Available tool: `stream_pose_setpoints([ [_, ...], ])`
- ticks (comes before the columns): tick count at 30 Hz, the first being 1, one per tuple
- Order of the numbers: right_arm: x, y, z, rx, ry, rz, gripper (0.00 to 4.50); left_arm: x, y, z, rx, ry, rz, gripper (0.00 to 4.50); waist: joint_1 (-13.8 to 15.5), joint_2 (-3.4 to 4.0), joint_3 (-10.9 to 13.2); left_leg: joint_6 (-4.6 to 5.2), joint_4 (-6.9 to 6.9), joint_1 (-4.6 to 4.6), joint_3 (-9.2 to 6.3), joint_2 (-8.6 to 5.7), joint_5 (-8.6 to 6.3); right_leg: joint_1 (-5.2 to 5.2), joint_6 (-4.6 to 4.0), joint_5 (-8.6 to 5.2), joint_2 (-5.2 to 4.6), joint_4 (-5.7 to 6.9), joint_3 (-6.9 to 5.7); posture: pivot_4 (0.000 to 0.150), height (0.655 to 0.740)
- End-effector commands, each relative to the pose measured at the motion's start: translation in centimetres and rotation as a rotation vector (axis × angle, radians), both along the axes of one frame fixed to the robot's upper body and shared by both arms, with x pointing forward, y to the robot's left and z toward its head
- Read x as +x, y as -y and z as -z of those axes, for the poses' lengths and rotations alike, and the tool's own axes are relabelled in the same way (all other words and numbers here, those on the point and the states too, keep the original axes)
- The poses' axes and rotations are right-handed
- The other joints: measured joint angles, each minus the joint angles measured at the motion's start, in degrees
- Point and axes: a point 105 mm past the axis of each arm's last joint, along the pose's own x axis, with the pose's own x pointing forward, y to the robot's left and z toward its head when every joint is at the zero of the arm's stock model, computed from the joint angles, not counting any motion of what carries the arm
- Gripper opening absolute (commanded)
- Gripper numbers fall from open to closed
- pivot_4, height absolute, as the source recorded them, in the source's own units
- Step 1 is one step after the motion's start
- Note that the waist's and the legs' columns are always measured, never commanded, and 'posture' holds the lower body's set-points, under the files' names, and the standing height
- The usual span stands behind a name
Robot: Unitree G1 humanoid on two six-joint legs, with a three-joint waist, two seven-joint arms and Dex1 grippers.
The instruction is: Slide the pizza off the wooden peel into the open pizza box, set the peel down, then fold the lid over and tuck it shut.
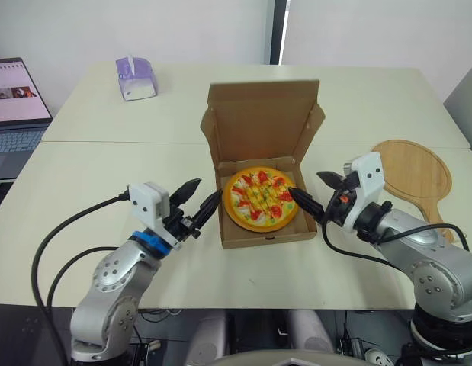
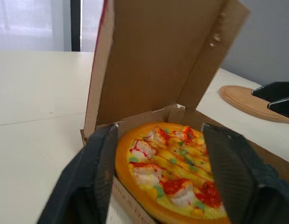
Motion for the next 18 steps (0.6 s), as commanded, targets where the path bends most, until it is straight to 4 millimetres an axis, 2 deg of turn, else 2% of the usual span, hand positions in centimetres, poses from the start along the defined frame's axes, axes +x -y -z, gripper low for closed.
stream_pose_setpoints([
  [1, 0.0, 0.7, -0.8, -0.021, 0.054, -0.013, 4.5, -0.9, -1.1, -1.8, -0.024, 0.032, 0.092, 4.13, 0.0, 0.0, 0.0, 0.0, -0.01, 0.0, 0.0, 0.01, 0.0, 0.0, 0.0, 0.0, 0.0, 0.0, -0.01, 0.15, 0.7251],
  [2, 0.1, 0.8, -0.8, -0.024, 0.057, -0.012, 4.5, -0.8, -1.5, -1.9, -0.032, 0.02, 0.102, 4.48, 0.0, 0.0, 0.0, 0.0, -0.01, 0.0, 0.0, 0.02, 0.0, 0.0, 0.0, -0.01, 0.02, -0.02, -0.01, 0.15, 0.7251],
  [6, 0.6, 0.9, -1.0, -0.028, 0.08, -0.016, 4.5, 0.1, -3.6, -2.4, 0.091, 0.084, 0.084, 4.48, 0.1, 0.0, 0.0, 0.0, -0.01, 0.01, 0.0, 0.03, 0.0, 0.02, 0.01, -0.01, 0.06, -0.05, 0.0, 0.15, 0.7251],
  [10, 0.8, 0.6, -1.2, -0.032, 0.113, -0.022, 4.5, 1.6, -5.0, -2.5, -0.006, 0.047, -0.043, 4.48, 0.3, 0.01, 0.0, -0.02, -0.02, -0.01, 0.02, 0.06, 0.01, 0.02, 0.01, -0.01, 0.11, -0.12, 0.03, 0.15, 0.7251],
  [13, 1.0, 0.9, -0.8, -0.056, 0.112, -0.011, 4.5, 2.4, -5.9, -1.1, -0.036, -0.05, -0.119, 4.48, 0.7, -0.01, 0.0, -0.04, -0.02, -0.02, 0.0, 0.09, 0.01, 0.02, 0.0, 0.0, 0.1, -0.15, 0.03, 0.15, 0.7251],
  [15, 1.8, 2.1, -0.3, -0.093, 0.113, 0.057, 4.5, 2.5, -6.0, 0.2, -0.003, -0.108, -0.134, 4.48, 0.7, -0.02, 0.0, -0.04, -0.03, -0.01, 0.0, 0.09, 0.01, 0.02, 0.0, 0.0, 0.1, -0.14, 0.03, 0.15, 0.7251],
  [18, 2.3, 3.2, -0.2, -0.135, 0.135, 0.09, 4.5, 3.2, -6.5, 0.5, 0.013, -0.118, -0.199, 4.48, 0.8, -0.02, 0.0, -0.04, -0.03, -0.02, 0.0, 0.09, 0.02, 0.02, 0.0, 0.0, 0.1, -0.16, 0.04, 0.15, 0.7251],
])
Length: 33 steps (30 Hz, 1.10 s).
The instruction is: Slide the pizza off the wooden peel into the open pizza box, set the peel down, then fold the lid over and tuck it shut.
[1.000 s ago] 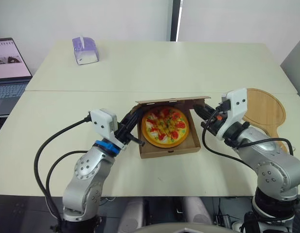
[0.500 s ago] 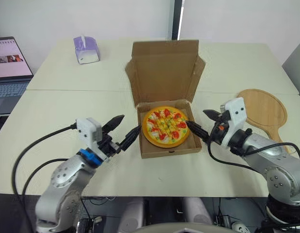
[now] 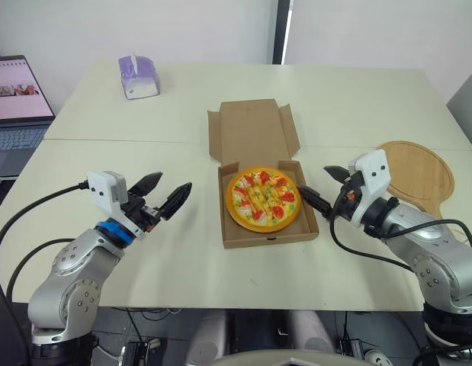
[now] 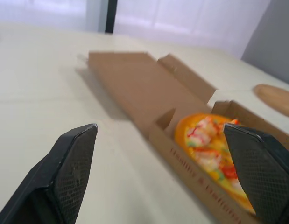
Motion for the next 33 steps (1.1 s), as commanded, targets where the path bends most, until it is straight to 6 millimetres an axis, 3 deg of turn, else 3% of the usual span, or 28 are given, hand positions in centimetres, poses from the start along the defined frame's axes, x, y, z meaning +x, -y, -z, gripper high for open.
stream_pose_setpoints([
  [1, 0.4, 1.2, -1.0, -0.053, 0.08, 0.036, 4.5, 0.5, -0.4, -0.5, 0.037, 0.022, -0.052, 4.48, 0.1, 0.0, 0.0, -0.01, 0.0, 0.0, 0.0, 0.0, 0.0, 0.0, 0.0, 0.0, 0.0, 0.0, 0.0, 0.15, 0.7251],
  [9, 1.3, 3.5, 0.9, -0.269, 0.107, 0.119, 4.5, -0.4, 0.9, 2.5, 0.157, -0.11, 0.024, 4.48, 0.1, 0.0, 0.0, -0.14, -0.09, 0.0, 0.0, 0.01, 0.07, 0.0, 0.0, 0.0, 0.0, -0.06, 0.01, 0.15, 0.7251],
  [14, 2.0, 3.0, 1.9, -0.408, 0.1, 0.06, 4.5, -1.4, 2.0, 4.5, 0.226, -0.229, 0.141, 4.48, 0.1, 0.0, 0.0, -0.14, -0.2, 0.01, 0.02, 0.02, 0.08, -0.02, -0.01, 0.0, 0.0, -0.12, 0.01, 0.15, 0.7251],
  [20, 3.6, 2.8, 1.3, -0.546, 0.098, -0.036, 4.5, -1.2, 2.3, 4.5, 0.265, -0.26, 0.214, 4.48, 0.1, 0.0, 0.0, -0.16, -0.25, -0.02, 0.02, 0.03, 0.09, 0.01, -0.02, 0.01, 0.0, -0.37, -0.03, 0.15, 0.7251],
  [21, 3.9, 3.0, 1.0, -0.549, 0.101, -0.036, 4.5, -1.0, 2.0, 4.3, 0.276, -0.251, 0.216, 4.3, 0.1, 0.0, 0.0, -0.17, -0.29, -0.02, 0.02, 0.03, 0.09, 0.01, -0.02, 0.01, 0.0, -0.4, -0.03, 0.15, 0.7251],
  [24, 4.4, 3.9, 0.5, -0.579, 0.09, -0.058, 3.87, -0.1, 0.7, 3.6, 0.304, -0.239, 0.207, 3.53, 0.1, 0.0, 0.0, -0.2, -0.56, 0.01, 0.03, 0.03, 0.11, 0.0, -0.02, 0.01, 0.0, -0.52, -0.03, 0.15, 0.7251],
  [27, 4.6, 4.1, 0.7, -0.63, 0.067, -0.103, 2.82, 0.3, 0.5, 3.7, 0.365, -0.247, 0.247, 2.57, 0.1, 0.0, 0.0, -0.21, -0.73, 0.0, 0.01, 0.03, 0.12, -0.05, -0.03, 0.01, -0.01, -0.56, -0.07, 0.15, 0.7251],
  [29, 4.8, 3.9, 1.0, -0.674, 0.05, -0.153, 2.09, 0.6, 0.9, 3.9, 0.376, -0.272, 0.291, 1.88, 0.1, 0.01, 0.0, -0.21, -0.79, -0.03, 0.03, 0.03, 0.12, -0.1, -0.03, 0.01, -0.03, -0.62, -0.07, 0.15, 0.7251],
  [33, 5.7, 3.0, 1.5, -0.717, 0.011, -0.252, 0.62, 0.6, 3.6, 4.3, 0.343, -0.322, 0.447, 0.54, 0.1, 0.0, 0.0, -0.21, -0.77, -0.05, 0.08, -0.01, 0.12, -0.11, -0.02, 0.02, -0.12, -0.64, -0.09, 0.15, 0.7251],
])
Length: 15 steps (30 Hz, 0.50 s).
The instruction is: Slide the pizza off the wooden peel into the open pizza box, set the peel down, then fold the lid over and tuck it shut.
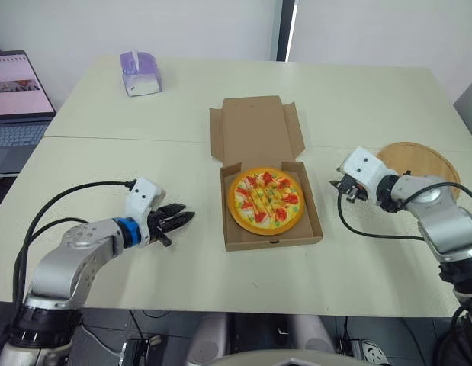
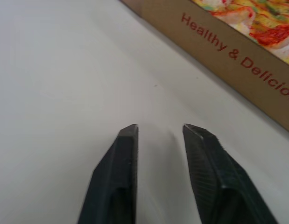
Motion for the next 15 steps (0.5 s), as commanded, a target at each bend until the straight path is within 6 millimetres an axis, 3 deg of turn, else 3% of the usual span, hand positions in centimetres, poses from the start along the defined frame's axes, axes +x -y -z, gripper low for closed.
stream_pose_setpoints([
  [1, 0.6, -0.8, -0.5, -0.051, -0.012, -0.085, 0.25, -0.5, 2.5, 0.1, -0.031, -0.058, 0.136, 0.21, 0.0, 0.0, 0.0, 0.0, 0.0, 0.01, 0.01, 0.0, 0.0, 0.0, 0.0, 0.0, -0.01, 0.0, 0.0, 0.15, 0.7251],
  [2, 0.8, -1.1, -0.3, -0.062, -0.023, -0.104, 0.04, -0.6, 3.1, 0.1, -0.036, -0.073, 0.168, 0.03, 0.0, 0.0, 0.0, 0.0, 0.0, 0.02, 0.02, 0.0, 0.0, 0.01, 0.0, 0.0, -0.01, 0.02, 0.0, 0.15, 0.7251],
  [10, 2.2, -3.5, 0.9, -0.092, -0.115, -0.225, 0.04, -1.2, 6.3, 0.0, -0.057, -0.148, 0.347, 0.03, -0.1, 0.0, 0.0, -0.01, 0.01, 0.01, 0.01, 0.0, 0.01, -0.01, -0.01, 0.0, -0.01, 0.05, -0.03, 0.15, 0.7251],
  [15, 2.9, -5.5, 0.6, -0.089, -0.094, -0.329, 0.04, -1.8, 8.0, -0.2, -0.072, -0.15, 0.421, 0.03, -0.1, 0.0, 0.0, -0.02, 0.01, -0.01, 0.01, 0.0, 0.01, -0.04, -0.01, 0.01, -0.01, 0.05, -0.02, 0.15, 0.7251],
])
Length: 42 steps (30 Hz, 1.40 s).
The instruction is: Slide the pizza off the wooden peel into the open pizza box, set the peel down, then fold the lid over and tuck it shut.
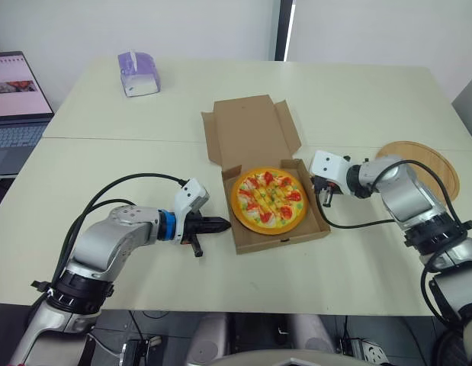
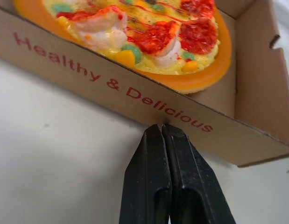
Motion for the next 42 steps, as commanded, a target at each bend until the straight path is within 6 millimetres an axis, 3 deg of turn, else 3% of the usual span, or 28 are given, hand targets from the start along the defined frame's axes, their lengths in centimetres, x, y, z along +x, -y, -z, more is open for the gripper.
stream_pose_setpoints([
  [1, 0.3, -1.7, -1.5, 0.005, 0.056, -0.115, 0.04, -0.7, 1.8, -1.1, -0.038, 0.021, 0.085, 0.03, 0.0, 0.0, 0.0, 0.0, 0.0, 0.0, 0.0, 0.0, 0.0, -0.01, 0.0, 0.0, 0.0, 0.0, 0.0, 0.15, 0.7251],
  [12, 0.2, -4.9, -2.4, 0.016, 0.131, -0.355, 0.04, -4.6, 4.3, -1.3, -0.082, -0.041, 0.212, 0.03, -0.6, 0.0, 0.0, -0.02, 0.01, 0.01, 0.03, 0.0, 0.01, -0.05, -0.01, 0.0, -0.01, 0.08, 0.06, 0.15, 0.7251],
  [19, 0.6, -5.9, -2.4, 0.009, 0.154, -0.403, 0.04, -5.2, 5.0, -0.4, -0.084, -0.07, 0.208, 0.03, -0.7, 0.01, 0.0, -0.03, 0.04, 0.01, 0.03, 0.0, 0.02, -0.04, -0.01, 0.01, -0.01, 0.1, 0.05, 0.15, 0.7251],
  [24, 2.8, -6.1, -4.7, 0.028, 0.29, -0.31, 0.04, -5.1, 5.2, -0.3, -0.114, -0.072, 0.162, 0.03, -0.9, 0.02, 0.0, -0.04, 0.05, 0.03, 0.04, 0.0, 0.02, -0.04, -0.02, 0.01, -0.02, 0.13, 0.06, 0.15, 0.7251],
  [29, 3.3, -6.4, -6.3, 0.065, 0.362, -0.285, 0.04, -5.6, 5.5, -0.1, -0.134, -0.088, 0.141, 0.03, -0.8, 0.02, 0.0, -0.06, 0.05, 0.01, 0.02, 0.0, 0.03, -0.06, -0.04, 0.02, -0.03, 0.13, 0.05, 0.15, 0.7251],
  [33, 2.7, -6.0, -8.0, 0.116, 0.401, -0.266, 0.04, -5.1, 3.5, -0.5, -0.125, -0.023, 0.072, 0.03, -0.8, 0.02, 0.0, -0.06, 0.04, -0.01, 0.02, -0.04, 0.03, -0.08, -0.03, 0.02, -0.07, 0.12, 0.05, 0.15, 0.7251],
  [35, 1.7, -5.4, -9.2, 0.185, 0.412, -0.25, 0.04, -4.9, 1.6, -2.0, -0.205, 0.016, -0.023, 0.03, -0.8, 0.03, 0.0, -0.06, 0.03, -0.02, 0.01, -0.04, 0.03, -0.13, -0.04, 0.02, -0.07, 0.15, 0.05, 0.15, 0.7251],
  [39, -0.8, -4.4, -10.7, 0.313, 0.384, -0.227, 0.04, -6.9, -1.5, -3.6, -0.296, -0.024, -0.105, 0.03, -0.5, 0.04, 0.0, -0.06, 0.01, -0.1, -0.01, -0.01, 0.03, -0.18, -0.04, 0.01, -0.08, 0.1, 0.02, 0.15, 0.7251],
  [41, -2.6, -4.2, -11.1, 0.396, 0.327, -0.228, 0.0, -7.9, -3.3, -4.1, -0.333, -0.076, -0.168, 0.4, -0.4, 0.05, 0.0, -0.05, -0.01, -0.08, 0.0, -0.01, 0.02, -0.17, -0.04, 0.01, -0.08, 0.1, 0.04, 0.15, 0.7251],
  [42, -4.0, -4.2, -11.1, 0.44, 0.264, -0.25, 0.19, -7.9, -4.7, -4.5, -0.377, -0.11, -0.241, 0.63, -0.2, 0.07, 0.0, -0.04, -0.02, -0.08, -0.01, -0.01, 0.02, -0.17, -0.04, 0.01, -0.08, 0.11, 0.03, 0.15, 0.7251],
])
